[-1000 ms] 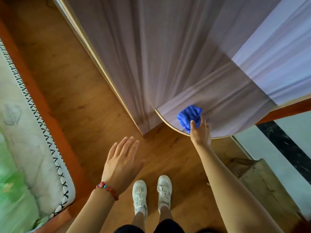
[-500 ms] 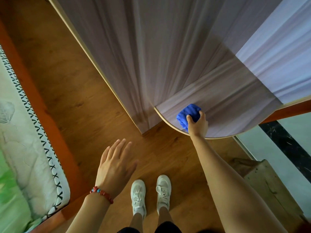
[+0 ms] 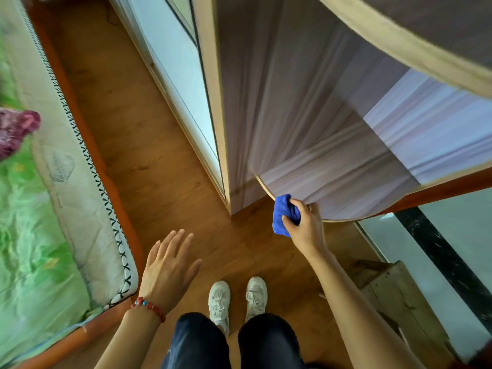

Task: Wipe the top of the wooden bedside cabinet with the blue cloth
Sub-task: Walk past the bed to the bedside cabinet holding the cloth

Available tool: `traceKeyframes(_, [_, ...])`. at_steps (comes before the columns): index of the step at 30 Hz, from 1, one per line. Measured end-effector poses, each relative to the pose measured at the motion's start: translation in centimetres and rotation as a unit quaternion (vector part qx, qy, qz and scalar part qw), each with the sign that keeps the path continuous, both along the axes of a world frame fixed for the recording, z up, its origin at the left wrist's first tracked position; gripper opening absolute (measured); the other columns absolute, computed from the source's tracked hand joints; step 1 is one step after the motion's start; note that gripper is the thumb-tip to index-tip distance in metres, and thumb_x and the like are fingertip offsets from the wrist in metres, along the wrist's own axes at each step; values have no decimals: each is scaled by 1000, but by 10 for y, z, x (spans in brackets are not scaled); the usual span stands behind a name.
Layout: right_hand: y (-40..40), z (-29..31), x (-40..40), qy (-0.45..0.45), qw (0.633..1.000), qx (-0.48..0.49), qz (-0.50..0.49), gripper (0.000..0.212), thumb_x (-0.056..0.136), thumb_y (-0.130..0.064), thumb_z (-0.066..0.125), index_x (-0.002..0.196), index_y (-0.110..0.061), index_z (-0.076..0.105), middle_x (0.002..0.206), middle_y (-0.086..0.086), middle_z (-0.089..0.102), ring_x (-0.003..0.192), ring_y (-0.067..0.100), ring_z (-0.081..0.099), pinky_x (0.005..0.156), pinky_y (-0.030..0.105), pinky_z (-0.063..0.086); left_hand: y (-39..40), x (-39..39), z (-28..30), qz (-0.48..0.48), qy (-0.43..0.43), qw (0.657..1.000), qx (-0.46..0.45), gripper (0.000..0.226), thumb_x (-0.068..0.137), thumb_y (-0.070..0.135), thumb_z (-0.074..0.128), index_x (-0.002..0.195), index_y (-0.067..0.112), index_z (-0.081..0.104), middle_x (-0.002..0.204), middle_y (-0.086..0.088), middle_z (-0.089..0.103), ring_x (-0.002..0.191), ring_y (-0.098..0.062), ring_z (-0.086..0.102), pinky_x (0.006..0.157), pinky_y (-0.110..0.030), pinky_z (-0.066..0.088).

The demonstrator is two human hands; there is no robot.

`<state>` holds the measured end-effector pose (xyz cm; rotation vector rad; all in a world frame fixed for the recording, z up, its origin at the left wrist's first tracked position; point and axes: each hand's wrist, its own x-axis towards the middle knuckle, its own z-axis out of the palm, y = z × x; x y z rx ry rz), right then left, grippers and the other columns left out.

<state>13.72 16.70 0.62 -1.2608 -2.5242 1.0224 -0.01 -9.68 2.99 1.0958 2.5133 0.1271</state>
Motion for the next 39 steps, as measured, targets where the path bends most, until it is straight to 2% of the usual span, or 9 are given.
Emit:
traceKeyframes(3, [-31, 35, -1, -28, 998, 10, 59, 43, 81, -19, 68, 121, -19, 54, 112, 11, 53, 90, 21, 60, 73, 21, 46, -26, 0, 16, 28, 1, 1000, 11, 72, 94, 57, 17, 122, 4, 56, 124, -18, 56, 117, -35, 49, 92, -53, 41])
traceKeyframes(8, [-78, 87, -13, -53, 990, 27, 126, 41, 83, -22, 64, 122, -21, 53, 114, 5, 46, 90, 24, 60, 70, 29, 48, -72, 2, 47, 84, 17, 996, 23, 75, 94, 58, 14, 117, 4, 61, 120, -17, 59, 110, -36, 54, 86, -53, 45])
traceKeyframes(11, [-93, 101, -23, -56, 981, 46, 179, 41, 83, -24, 63, 123, -20, 52, 115, 5, 45, 89, 22, 59, 67, 24, 44, -101, 4, 60, 141, 35, 989, 36, 77, 94, 58, 12, 114, 3, 62, 116, -18, 61, 105, -37, 57, 83, -52, 48])
traceKeyframes(15, [-104, 112, -40, -56, 967, 49, 245, 41, 84, -23, 62, 124, -17, 51, 110, 7, 45, 84, 24, 58, 65, 30, 47, -131, 19, 71, 229, 47, 972, 39, 77, 94, 59, 11, 111, 3, 62, 113, -20, 62, 105, -39, 57, 84, -53, 47])
traceKeyframes(18, [-109, 120, -57, -36, 948, 51, 312, 42, 85, -22, 62, 125, -15, 51, 110, 8, 45, 87, 24, 57, 69, 27, 45, -145, 39, 77, 293, 52, 954, 27, 76, 93, 59, 14, 109, 3, 62, 114, -20, 61, 106, -38, 57, 85, -52, 46])
traceKeyframes(21, [-118, 132, -73, -22, 919, 54, 389, 43, 86, -21, 61, 127, -16, 50, 115, 8, 44, 94, 24, 57, 75, 22, 42, -158, 68, 85, 369, 60, 927, 25, 77, 93, 60, 14, 112, 4, 64, 116, -18, 61, 107, -36, 57, 88, -51, 44])
traceKeyframes(25, [-141, 144, -92, -5, 872, 65, 485, 42, 85, -21, 62, 126, -17, 52, 114, 8, 44, 94, 24, 57, 73, 19, 38, -173, 114, 94, 466, 78, 881, 27, 80, 93, 60, 12, 112, 3, 64, 117, -18, 61, 107, -36, 58, 87, -52, 44])
traceKeyframes(31, [-217, 153, -103, 16, 804, 73, 590, 42, 79, -17, 68, 120, -16, 57, 104, 6, 44, 86, 31, 59, 72, 35, 49, -217, 189, 102, 597, 82, 798, 22, 79, 94, 59, 11, 112, 4, 65, 117, -18, 61, 106, -34, 58, 91, -47, 37])
traceKeyframes(39, [-373, 156, -93, 33, 695, 64, 715, 42, 78, -17, 69, 119, -17, 58, 101, 6, 44, 86, 32, 58, 72, 35, 47, -308, 265, 99, 709, 74, 701, -4, 81, 93, 59, 7, 111, 4, 64, 116, -16, 62, 106, -33, 59, 90, -47, 36])
